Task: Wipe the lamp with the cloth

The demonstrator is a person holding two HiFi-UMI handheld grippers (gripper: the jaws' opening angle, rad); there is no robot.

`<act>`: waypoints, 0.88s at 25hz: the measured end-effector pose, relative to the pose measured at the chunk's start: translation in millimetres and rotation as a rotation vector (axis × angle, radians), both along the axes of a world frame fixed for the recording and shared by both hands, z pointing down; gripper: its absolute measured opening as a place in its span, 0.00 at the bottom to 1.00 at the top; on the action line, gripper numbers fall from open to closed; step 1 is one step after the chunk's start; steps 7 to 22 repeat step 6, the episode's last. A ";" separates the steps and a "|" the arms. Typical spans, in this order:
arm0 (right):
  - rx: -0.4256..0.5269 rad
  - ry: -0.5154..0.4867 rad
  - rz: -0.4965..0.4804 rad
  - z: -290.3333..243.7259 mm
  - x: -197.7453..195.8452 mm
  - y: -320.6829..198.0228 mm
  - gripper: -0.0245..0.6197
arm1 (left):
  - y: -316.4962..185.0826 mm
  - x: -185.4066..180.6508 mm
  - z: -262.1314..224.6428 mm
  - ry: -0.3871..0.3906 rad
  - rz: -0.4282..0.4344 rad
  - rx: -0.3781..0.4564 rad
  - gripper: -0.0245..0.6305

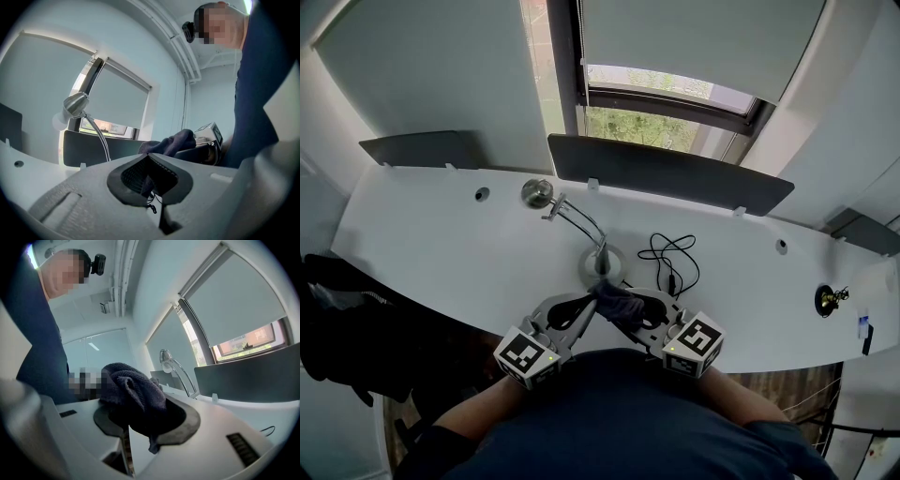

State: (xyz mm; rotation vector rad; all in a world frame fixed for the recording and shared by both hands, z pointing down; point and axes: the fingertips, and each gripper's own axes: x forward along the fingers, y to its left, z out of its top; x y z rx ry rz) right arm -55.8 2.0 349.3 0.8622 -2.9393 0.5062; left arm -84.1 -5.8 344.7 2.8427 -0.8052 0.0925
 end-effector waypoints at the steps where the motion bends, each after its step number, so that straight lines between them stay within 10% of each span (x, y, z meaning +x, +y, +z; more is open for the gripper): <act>1: 0.002 0.003 -0.003 -0.1 0.0 0.4 0.28 | 0.1 0.2 0.5 -0.002 0.001 0.001 0.05; 22: 0.002 0.003 -0.009 0.2 0.7 0.9 0.28 | 1.0 0.6 1.1 0.001 -0.006 -0.010 0.05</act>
